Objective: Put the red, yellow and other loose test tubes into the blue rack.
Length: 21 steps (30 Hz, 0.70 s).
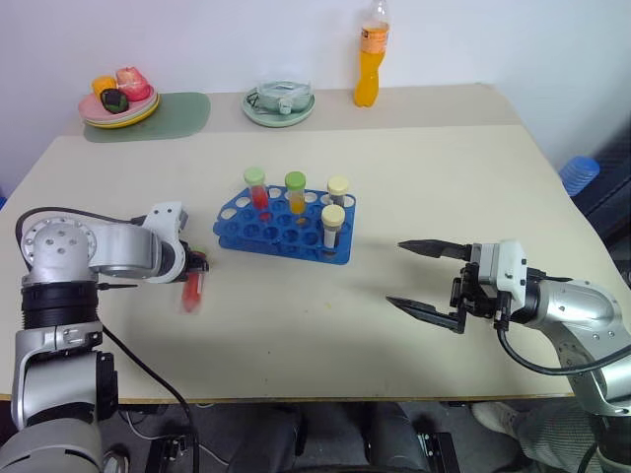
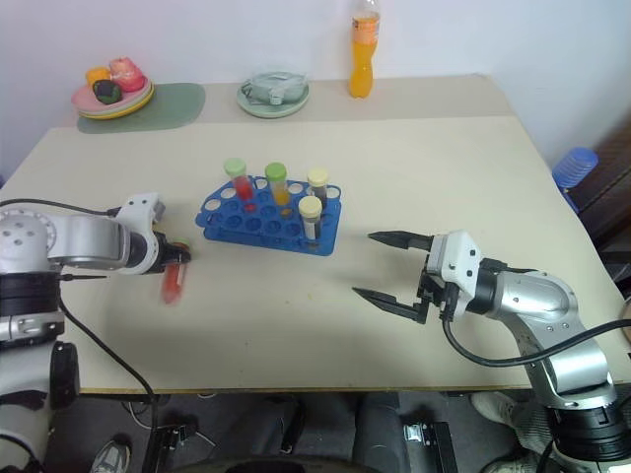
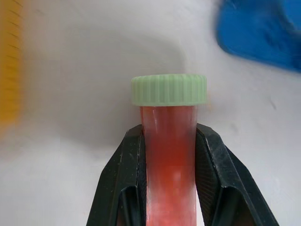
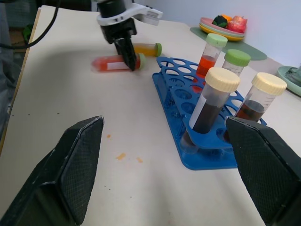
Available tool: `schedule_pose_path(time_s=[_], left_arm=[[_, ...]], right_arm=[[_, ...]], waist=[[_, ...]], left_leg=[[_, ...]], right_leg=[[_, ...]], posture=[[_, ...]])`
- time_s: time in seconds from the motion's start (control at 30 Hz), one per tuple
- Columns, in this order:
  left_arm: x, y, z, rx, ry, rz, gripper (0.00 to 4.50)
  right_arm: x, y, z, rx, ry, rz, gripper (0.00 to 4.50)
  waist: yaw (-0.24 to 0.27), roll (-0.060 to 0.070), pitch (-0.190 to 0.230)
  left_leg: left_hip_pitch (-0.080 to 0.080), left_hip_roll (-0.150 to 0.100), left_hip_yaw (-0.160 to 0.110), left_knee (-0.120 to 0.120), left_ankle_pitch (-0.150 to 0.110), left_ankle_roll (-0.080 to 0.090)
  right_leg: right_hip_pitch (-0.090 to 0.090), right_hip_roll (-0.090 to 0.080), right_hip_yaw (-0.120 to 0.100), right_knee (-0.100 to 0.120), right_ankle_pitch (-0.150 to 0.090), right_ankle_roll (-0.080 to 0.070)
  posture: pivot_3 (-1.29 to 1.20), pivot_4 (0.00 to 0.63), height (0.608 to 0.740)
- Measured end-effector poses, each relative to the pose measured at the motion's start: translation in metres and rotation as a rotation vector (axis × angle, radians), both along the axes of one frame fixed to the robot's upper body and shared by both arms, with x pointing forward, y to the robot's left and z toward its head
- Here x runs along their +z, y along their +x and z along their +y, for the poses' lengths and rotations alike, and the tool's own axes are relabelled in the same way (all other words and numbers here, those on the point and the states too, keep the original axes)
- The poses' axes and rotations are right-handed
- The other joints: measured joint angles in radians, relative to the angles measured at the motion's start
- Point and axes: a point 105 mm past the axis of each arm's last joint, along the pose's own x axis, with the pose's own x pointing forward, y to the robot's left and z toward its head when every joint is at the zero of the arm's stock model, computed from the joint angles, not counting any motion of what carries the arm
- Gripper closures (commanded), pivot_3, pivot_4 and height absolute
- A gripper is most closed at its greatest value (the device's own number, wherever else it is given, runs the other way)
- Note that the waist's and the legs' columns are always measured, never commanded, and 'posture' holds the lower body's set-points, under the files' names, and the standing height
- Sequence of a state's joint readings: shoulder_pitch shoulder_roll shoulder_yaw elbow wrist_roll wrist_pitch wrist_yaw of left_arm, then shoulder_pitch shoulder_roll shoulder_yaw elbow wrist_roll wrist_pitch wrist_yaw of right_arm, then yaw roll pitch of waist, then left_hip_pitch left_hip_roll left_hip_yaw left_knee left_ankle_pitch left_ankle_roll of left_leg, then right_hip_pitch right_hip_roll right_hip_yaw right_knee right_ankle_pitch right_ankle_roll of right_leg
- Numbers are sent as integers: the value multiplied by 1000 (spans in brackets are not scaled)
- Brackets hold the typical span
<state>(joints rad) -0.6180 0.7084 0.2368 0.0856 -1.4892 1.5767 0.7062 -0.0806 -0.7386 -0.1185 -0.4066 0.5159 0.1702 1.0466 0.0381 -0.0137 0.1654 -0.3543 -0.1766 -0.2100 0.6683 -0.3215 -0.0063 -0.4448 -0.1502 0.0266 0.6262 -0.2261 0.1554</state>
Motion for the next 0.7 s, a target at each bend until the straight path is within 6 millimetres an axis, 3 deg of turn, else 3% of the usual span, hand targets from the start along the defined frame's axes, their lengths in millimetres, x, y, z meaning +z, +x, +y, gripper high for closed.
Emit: schedule_pose_path(time_s=[0.13,0.27,0.37,0.5,0.7], left_arm=[[27,-14,5,-99,19,-258,3758],[71,-9,-24,-281,-97,-721,3758],[92,-3,-36,-319,-104,-924,3758],[101,-3,-70,-449,-146,-1143,3758],[81,3,-103,-585,-121,-1294,3758]], right_arm=[[2,6,1,2,7,-4,269],[2,9,2,-2,17,0,269],[3,10,2,-8,18,-1,269],[3,12,1,-23,19,4,269],[6,11,-7,-81,8,-1,269]], waist=[[-2,1,0],[13,2,1],[16,2,1],[14,1,1],[4,1,1]], left_leg=[[1,1,6,-2,0,0],[0,5,10,-2,0,0],[0,7,12,-2,-1,1],[0,7,13,-1,-2,3],[-1,7,14,-1,-2,4]], right_leg=[[-1,0,1,-1,0,-1],[3,2,0,-11,4,-7],[4,3,0,-13,5,-7],[3,2,0,-14,6,-4],[3,2,0,-15,7,-3]], posture=[[0,150,740],[0,150,740],[0,150,740],[0,150,740],[0,150,740]])
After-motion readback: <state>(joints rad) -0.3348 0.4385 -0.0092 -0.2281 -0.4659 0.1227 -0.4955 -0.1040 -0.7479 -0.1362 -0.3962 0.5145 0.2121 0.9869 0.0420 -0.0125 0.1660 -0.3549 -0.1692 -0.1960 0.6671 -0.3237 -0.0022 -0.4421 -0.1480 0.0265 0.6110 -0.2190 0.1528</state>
